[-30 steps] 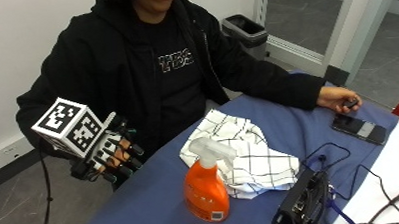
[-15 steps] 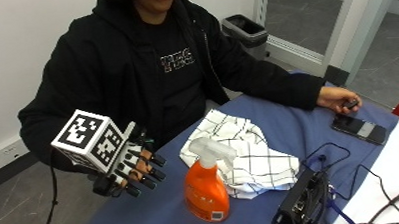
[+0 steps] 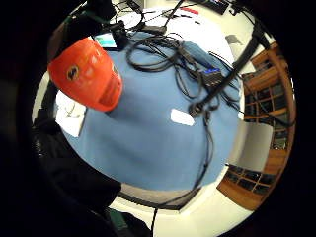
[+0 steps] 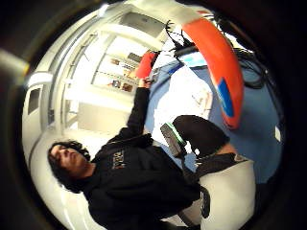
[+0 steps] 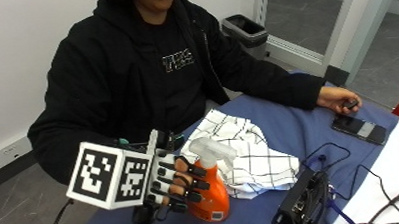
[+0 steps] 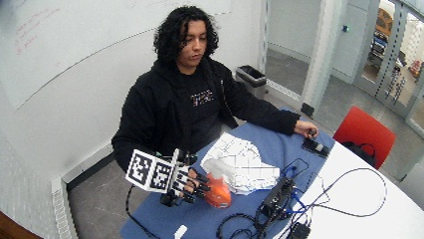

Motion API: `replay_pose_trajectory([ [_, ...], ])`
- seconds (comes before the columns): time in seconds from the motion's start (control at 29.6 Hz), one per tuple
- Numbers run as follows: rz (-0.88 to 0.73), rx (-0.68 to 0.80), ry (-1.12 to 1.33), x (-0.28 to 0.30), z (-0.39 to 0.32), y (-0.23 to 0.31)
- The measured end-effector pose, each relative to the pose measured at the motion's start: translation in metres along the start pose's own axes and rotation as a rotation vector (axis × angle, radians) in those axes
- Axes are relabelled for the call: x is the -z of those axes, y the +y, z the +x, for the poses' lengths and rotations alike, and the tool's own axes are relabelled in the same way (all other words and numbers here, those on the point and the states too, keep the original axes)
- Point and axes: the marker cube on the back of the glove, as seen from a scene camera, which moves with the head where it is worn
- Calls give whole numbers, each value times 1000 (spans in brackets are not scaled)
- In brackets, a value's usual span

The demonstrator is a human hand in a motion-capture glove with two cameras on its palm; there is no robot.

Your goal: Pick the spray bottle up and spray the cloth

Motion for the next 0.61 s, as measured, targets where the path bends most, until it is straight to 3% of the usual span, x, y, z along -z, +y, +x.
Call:
replay_pose_trajectory([
  [0.34,69,7,-364,-15,-3,-49],
  [0.61,188,-66,-816,-26,-14,-69],
])
